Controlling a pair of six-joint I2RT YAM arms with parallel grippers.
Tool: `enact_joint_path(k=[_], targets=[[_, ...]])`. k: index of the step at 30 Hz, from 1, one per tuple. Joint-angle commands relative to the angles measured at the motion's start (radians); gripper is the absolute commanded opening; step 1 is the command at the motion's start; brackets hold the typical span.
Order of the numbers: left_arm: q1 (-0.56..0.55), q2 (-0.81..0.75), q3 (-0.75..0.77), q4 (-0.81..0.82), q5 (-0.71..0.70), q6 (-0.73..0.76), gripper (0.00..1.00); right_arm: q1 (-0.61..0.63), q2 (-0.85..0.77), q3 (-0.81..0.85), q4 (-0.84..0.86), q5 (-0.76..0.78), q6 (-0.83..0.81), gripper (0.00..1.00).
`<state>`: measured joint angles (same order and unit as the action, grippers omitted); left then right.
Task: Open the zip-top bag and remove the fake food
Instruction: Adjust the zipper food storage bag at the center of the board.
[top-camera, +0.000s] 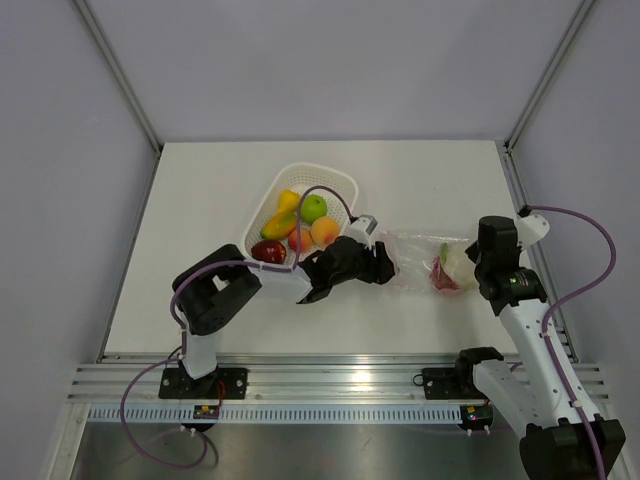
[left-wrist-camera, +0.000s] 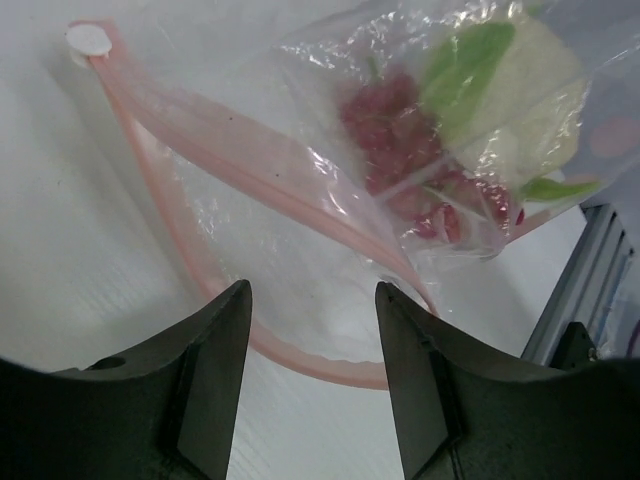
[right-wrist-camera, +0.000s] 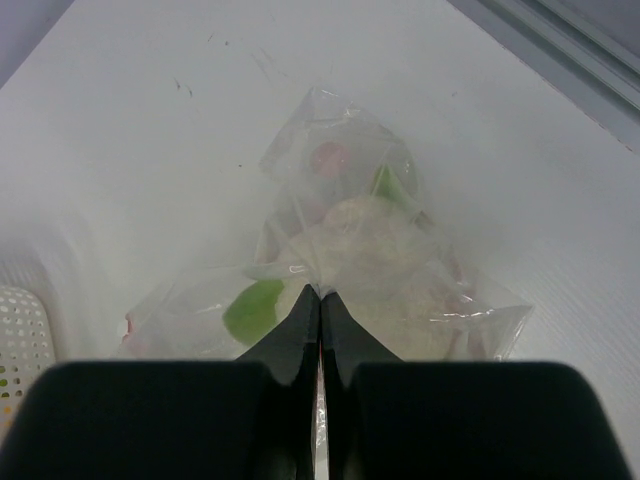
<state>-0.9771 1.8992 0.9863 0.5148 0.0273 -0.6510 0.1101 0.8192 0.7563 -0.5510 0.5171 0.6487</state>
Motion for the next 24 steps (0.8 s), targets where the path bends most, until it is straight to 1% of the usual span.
enact_joint_path(k=[1,3,4,10,12,13,15,17,18,19,20,24], targets=[[0.023,0.033,-0.07,0.319,0.006,-0.071,0.56,-0.006,-0.003,0.003,0.049,-0.02,0.014,0.05],[0.037,0.049,-0.09,0.408,0.016,-0.122,0.57,-0.006,-0.011,-0.002,0.056,-0.026,0.016,0.05],[0.04,0.057,-0.09,0.425,0.02,-0.133,0.58,-0.006,-0.009,-0.003,0.056,-0.031,0.016,0.05],[0.044,0.104,-0.069,0.462,0.014,-0.196,0.58,-0.007,0.001,-0.005,0.06,-0.052,0.014,0.05],[0.048,0.126,-0.066,0.485,0.008,-0.234,0.59,-0.006,0.003,0.0,0.057,-0.052,0.012,0.06],[0.049,0.133,-0.069,0.501,-0.003,-0.248,0.6,-0.006,0.001,0.0,0.057,-0.051,0.012,0.08],[0.052,0.162,-0.067,0.545,-0.006,-0.277,0.61,-0.007,-0.005,0.0,0.056,-0.048,0.014,0.09],[0.06,0.182,-0.051,0.545,-0.004,-0.301,0.61,-0.006,-0.009,0.0,0.054,-0.045,0.012,0.1],[0.063,0.201,-0.048,0.551,-0.001,-0.305,0.61,-0.006,-0.009,0.0,0.053,-0.046,0.014,0.11],[0.063,0.208,-0.044,0.559,0.002,-0.305,0.61,-0.006,-0.009,0.003,0.049,-0.043,0.017,0.18],[0.066,0.212,-0.041,0.559,-0.001,-0.303,0.61,-0.006,-0.009,0.006,0.043,-0.04,0.019,0.2],[0.074,0.216,-0.04,0.554,-0.017,-0.279,0.6,-0.006,-0.025,0.009,0.045,-0.045,0.012,0.25]])
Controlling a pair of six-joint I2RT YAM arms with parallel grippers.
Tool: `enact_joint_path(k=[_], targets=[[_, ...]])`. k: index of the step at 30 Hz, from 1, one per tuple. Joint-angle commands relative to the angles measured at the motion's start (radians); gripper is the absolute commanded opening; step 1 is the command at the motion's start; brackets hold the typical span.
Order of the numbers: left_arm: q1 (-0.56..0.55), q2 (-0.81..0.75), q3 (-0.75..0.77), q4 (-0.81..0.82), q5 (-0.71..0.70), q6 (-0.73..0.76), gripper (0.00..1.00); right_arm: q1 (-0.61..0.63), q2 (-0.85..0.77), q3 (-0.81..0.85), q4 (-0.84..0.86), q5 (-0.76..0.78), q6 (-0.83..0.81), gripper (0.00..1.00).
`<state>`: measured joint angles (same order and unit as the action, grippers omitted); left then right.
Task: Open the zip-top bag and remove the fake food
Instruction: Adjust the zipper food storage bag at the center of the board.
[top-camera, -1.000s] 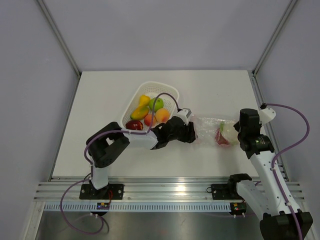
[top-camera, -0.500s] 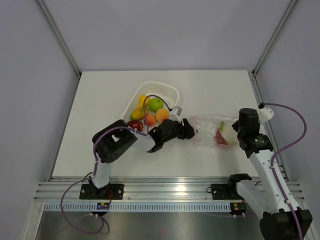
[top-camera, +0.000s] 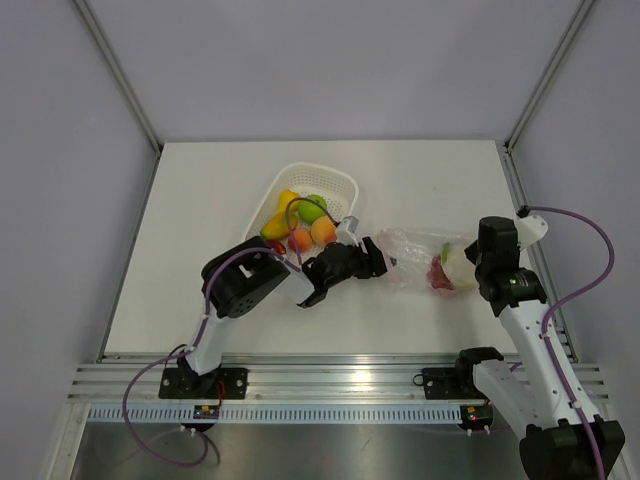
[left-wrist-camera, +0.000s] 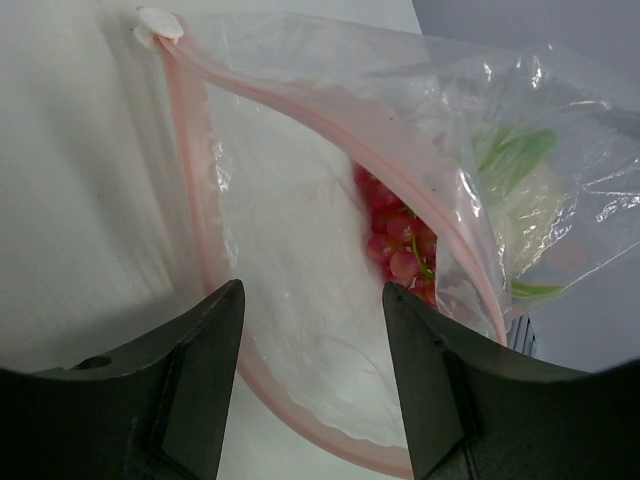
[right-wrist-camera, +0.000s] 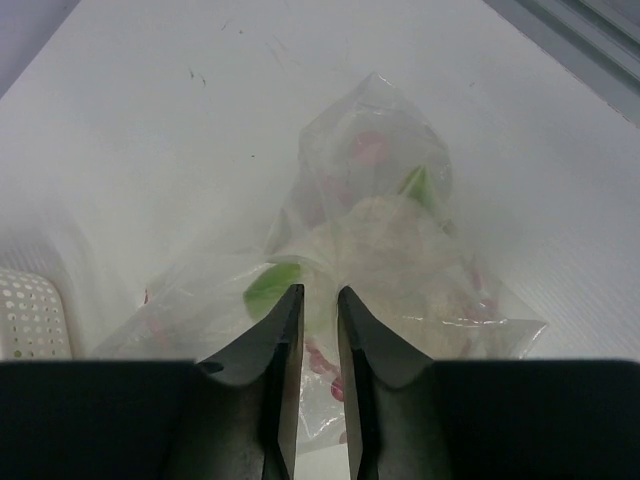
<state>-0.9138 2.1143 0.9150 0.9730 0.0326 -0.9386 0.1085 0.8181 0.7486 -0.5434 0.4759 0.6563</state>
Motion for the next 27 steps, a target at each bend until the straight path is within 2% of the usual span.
enact_joint_path(k=[1,5,7,11,16,21,24,27], targets=[[0.01,0.003,0.035,0.096,-0.022,0.015,0.59,-0.004,-0.034,0.015,0.037,-0.005,0.002,0.27],[0.018,0.029,0.065,0.111,0.01,0.015,0.53,-0.004,-0.053,0.017,0.037,-0.003,0.003,0.32],[0.018,0.048,0.079,0.134,0.029,0.001,0.49,-0.004,-0.06,0.014,0.046,-0.002,0.005,0.37],[0.024,0.101,0.094,0.223,0.072,-0.061,0.25,-0.006,-0.059,0.012,0.063,-0.005,0.012,0.4],[0.023,0.107,0.113,0.202,0.081,-0.072,0.24,-0.004,-0.045,0.005,0.079,-0.014,0.026,0.41],[0.023,0.159,0.114,0.274,0.13,-0.166,0.24,-0.004,-0.014,-0.012,0.149,-0.066,0.04,0.41],[0.021,0.168,0.107,0.274,0.131,-0.2,0.24,-0.004,0.013,-0.008,0.177,-0.123,0.023,0.42],[0.015,0.164,0.105,0.248,0.142,-0.223,0.24,-0.004,0.033,0.008,0.154,-0.109,0.011,0.42]])
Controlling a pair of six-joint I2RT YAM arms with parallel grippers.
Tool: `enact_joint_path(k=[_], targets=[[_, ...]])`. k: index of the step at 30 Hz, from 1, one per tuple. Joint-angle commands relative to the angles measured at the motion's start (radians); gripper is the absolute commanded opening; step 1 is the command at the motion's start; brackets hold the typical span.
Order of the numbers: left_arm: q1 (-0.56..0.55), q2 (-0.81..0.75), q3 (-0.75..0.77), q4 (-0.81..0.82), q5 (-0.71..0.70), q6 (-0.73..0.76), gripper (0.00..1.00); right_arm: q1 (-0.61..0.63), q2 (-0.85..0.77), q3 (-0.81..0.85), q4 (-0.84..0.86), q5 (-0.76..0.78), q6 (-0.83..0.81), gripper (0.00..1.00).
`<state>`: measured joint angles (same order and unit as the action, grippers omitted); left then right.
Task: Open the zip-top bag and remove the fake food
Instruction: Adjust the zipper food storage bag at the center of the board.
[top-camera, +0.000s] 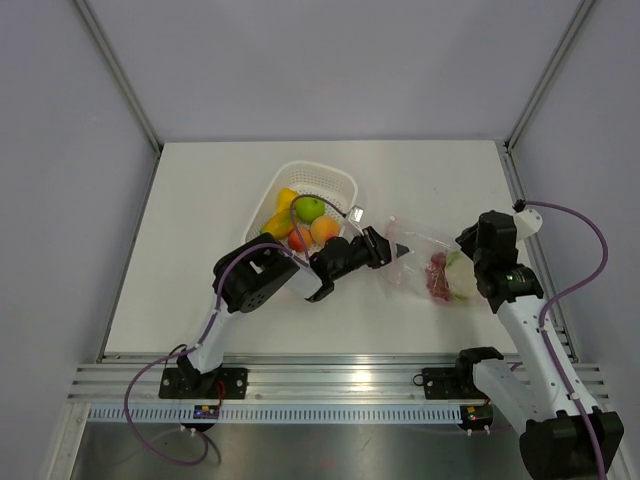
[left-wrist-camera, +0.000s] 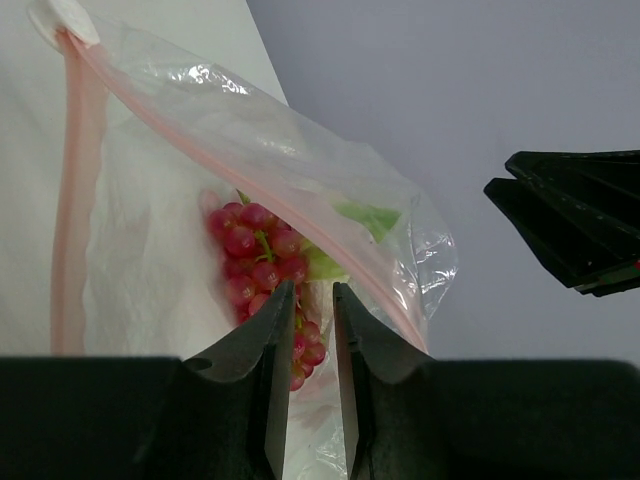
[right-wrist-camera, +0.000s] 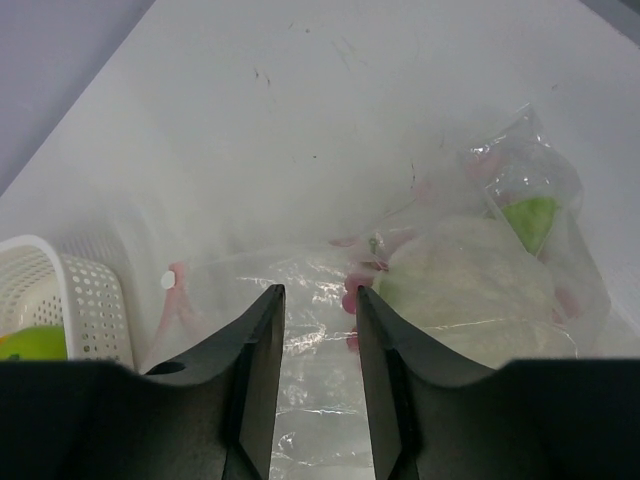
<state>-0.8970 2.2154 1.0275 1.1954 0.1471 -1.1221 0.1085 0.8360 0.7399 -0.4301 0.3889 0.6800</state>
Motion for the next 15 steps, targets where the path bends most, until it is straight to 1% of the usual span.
enact_joint_path(k=[1,3,4,7,12,15], targets=[[-0.009,0.053,-0.012,0.003,0.023,-0.038,0.24,-0.004,0.018,0.018,0.033,-0.012,-0.013,0.42],[-0.017,0.044,-0.024,-0.014,0.009,-0.036,0.25,-0.004,0.029,0.026,0.014,0.019,-0.007,0.43],[-0.025,0.04,-0.024,-0.051,0.005,-0.035,0.25,-0.004,0.032,0.029,-0.014,0.056,0.001,0.43],[-0.033,0.05,-0.021,-0.065,0.015,-0.042,0.27,-0.004,0.049,0.038,-0.054,0.109,0.022,0.43],[-0.036,0.061,-0.001,-0.1,0.043,-0.042,0.28,-0.007,0.071,0.056,-0.127,0.163,0.075,0.43],[-0.037,0.041,-0.006,-0.132,0.025,-0.016,0.28,-0.012,0.048,0.041,-0.119,0.157,0.072,0.43]])
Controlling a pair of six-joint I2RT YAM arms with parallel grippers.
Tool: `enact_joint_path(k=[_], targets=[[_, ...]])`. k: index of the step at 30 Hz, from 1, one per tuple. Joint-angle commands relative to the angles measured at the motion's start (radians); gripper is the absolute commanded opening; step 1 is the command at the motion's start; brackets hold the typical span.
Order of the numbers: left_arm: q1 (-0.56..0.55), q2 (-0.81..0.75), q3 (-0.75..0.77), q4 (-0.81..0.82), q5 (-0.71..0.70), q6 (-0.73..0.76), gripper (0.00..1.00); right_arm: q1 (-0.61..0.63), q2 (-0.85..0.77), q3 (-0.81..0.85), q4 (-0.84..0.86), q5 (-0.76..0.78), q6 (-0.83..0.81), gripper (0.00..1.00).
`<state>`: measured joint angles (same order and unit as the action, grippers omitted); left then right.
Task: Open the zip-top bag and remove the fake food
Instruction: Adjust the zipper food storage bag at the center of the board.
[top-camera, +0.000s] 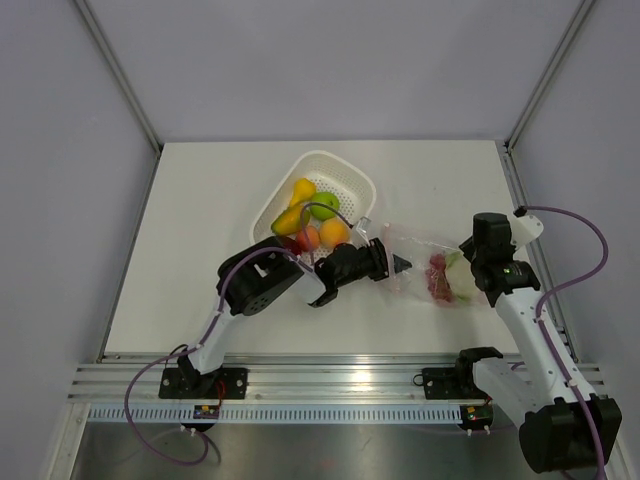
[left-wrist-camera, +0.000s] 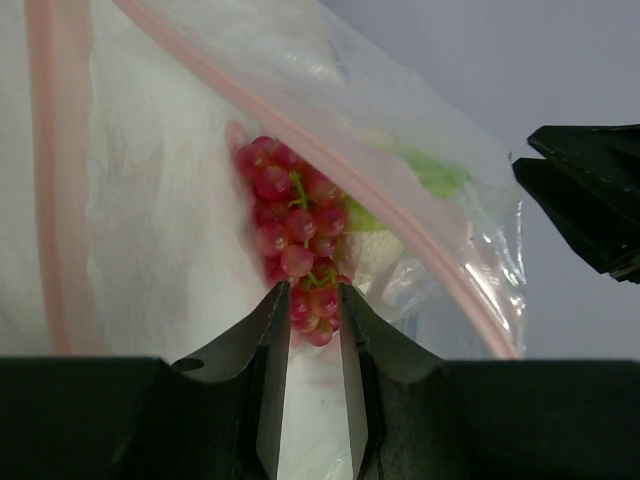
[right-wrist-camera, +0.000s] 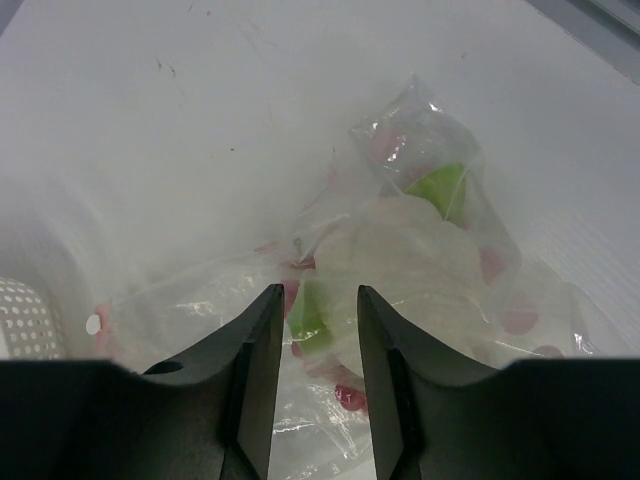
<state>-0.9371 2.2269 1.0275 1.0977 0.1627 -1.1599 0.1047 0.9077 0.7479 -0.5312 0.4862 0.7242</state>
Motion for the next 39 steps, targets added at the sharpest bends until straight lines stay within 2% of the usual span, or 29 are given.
enact_joint_path(k=[1,7,20,27,32,39], targets=[[0.003,0.024,-0.009,-0.042,0.005,0.026,0.28,-0.008,-0.029,0.028,-0.001,0.052,0.023,0.43],[0.012,-0.038,-0.015,-0.12,-0.031,0.086,0.29,-0.01,-0.035,0.027,0.007,0.025,0.011,0.43],[0.037,-0.145,-0.023,-0.183,-0.051,0.158,0.29,-0.01,-0.046,0.027,0.013,0.005,-0.005,0.42],[-0.034,-0.168,-0.089,-0.145,-0.115,0.152,0.3,-0.01,-0.038,0.031,0.007,0.002,0.003,0.42],[-0.097,-0.141,-0.081,-0.148,-0.196,0.097,0.29,-0.011,-0.038,0.03,0.005,0.002,0.006,0.42],[-0.123,-0.079,-0.046,-0.119,-0.244,0.048,0.27,-0.02,-0.036,0.03,-0.003,-0.006,0.006,0.43]])
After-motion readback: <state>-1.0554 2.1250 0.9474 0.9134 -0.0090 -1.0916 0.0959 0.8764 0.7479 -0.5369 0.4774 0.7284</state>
